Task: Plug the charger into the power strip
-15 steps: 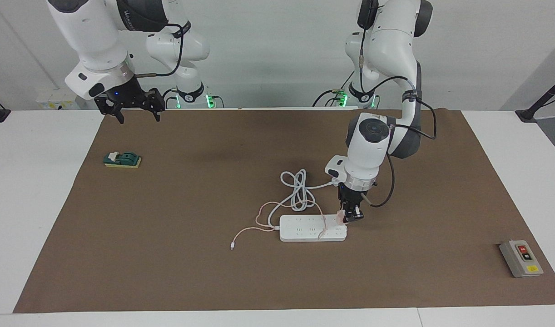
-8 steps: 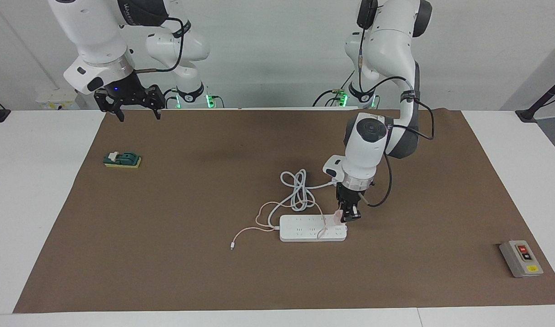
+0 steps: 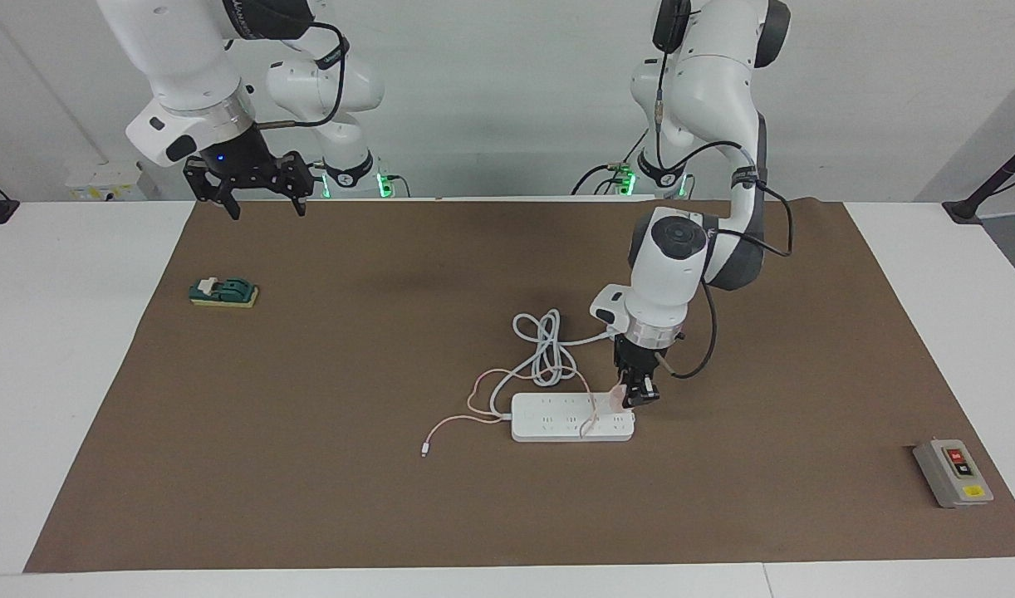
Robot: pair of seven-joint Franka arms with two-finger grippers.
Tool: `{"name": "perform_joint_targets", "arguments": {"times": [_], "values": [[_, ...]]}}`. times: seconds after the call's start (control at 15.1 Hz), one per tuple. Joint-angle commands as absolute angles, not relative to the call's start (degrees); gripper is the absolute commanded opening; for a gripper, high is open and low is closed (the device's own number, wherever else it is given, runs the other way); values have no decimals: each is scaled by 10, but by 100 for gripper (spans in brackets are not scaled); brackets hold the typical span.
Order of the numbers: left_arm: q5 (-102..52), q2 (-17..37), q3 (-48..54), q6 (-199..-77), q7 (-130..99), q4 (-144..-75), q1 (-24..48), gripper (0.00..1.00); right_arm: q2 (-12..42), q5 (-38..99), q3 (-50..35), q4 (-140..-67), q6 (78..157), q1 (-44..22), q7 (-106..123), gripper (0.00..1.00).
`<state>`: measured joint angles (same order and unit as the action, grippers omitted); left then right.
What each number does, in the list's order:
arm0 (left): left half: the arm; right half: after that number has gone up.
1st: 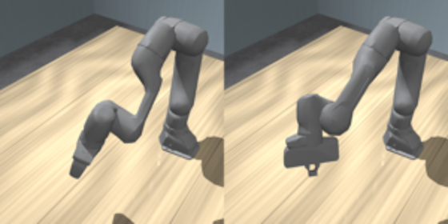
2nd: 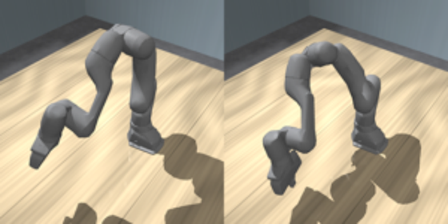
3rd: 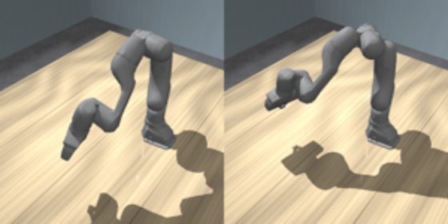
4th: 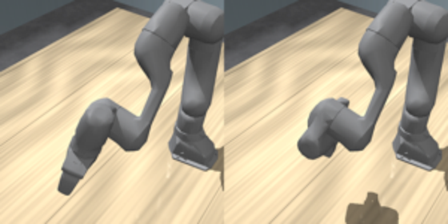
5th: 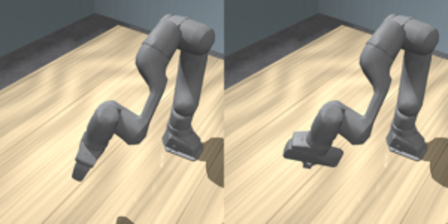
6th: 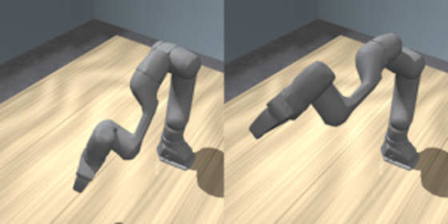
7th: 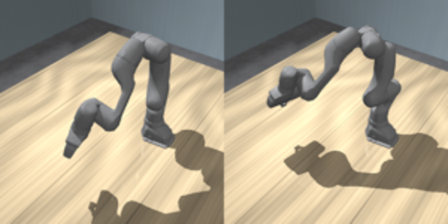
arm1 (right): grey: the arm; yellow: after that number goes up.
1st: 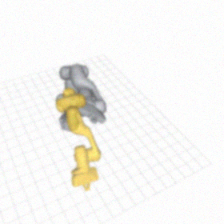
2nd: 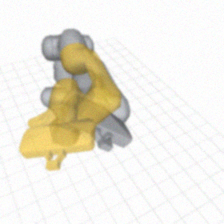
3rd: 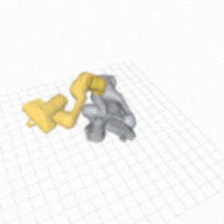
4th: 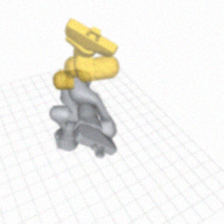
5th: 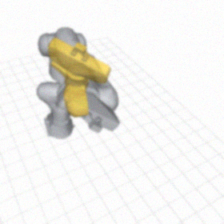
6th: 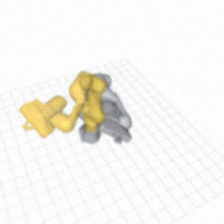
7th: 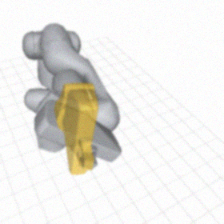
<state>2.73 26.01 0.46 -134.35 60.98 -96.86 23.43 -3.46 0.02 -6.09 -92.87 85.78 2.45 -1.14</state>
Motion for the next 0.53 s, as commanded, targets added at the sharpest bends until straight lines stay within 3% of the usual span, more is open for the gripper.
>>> {"name": "perform_joint_targets", "arguments": {"times": [0.0, 0.46], "values": [[35, 251, 1, -1333, 601, -991, 246, 0, -40, 11, -63, -932, 860, 32, -21, 100], [40, 249, 1, -1313, 607, -987, 244, 0, -42, 11, -62, -934, 860, 32, -24, 100]]}}
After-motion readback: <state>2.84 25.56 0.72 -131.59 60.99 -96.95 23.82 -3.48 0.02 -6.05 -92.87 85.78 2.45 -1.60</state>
